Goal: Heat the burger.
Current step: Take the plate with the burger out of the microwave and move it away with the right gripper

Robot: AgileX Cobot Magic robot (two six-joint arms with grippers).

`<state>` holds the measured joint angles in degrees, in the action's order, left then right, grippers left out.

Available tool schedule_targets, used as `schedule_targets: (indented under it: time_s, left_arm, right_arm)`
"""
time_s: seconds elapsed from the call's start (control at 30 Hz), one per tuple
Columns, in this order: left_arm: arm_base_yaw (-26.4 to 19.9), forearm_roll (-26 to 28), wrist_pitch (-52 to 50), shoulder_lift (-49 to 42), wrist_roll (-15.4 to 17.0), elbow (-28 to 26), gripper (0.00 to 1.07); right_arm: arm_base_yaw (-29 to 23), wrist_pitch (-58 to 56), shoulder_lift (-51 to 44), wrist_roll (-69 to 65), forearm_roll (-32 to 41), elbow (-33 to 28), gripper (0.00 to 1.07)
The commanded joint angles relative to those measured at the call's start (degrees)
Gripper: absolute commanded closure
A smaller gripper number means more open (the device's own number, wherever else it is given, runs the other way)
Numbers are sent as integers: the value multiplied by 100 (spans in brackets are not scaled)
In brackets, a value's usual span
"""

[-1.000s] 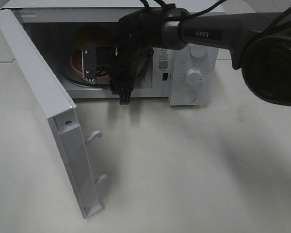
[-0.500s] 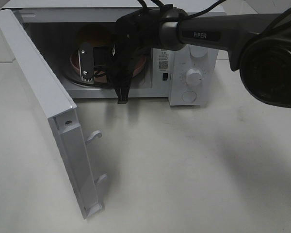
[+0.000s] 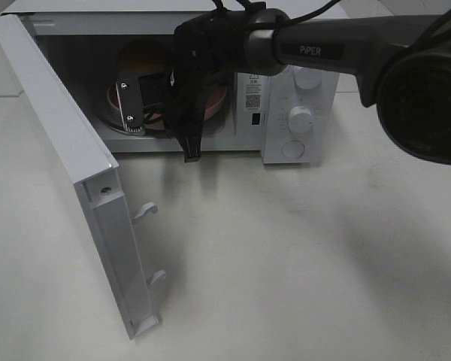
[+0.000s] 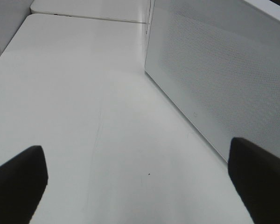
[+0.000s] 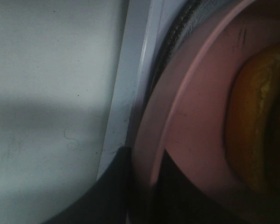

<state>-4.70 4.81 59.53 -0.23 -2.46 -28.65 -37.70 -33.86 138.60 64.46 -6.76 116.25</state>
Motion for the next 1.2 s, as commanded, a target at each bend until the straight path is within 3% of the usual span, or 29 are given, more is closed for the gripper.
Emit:
schedule_targets:
  time_s: [0.03,0.53,1.2]
  left_arm:
    - [-11,11,-11,-120,0,29,9]
    - [-11,11,-11,-120,0,29,9]
    - [-11,11,-11,-120,0,29,9]
  right_arm:
    - [-52,-149,-241,395,189,-321,107]
    - [-52,1461,-1432,1409,126,-2435,107]
    - [-40,2143,-2636,2068,126,-4223,107]
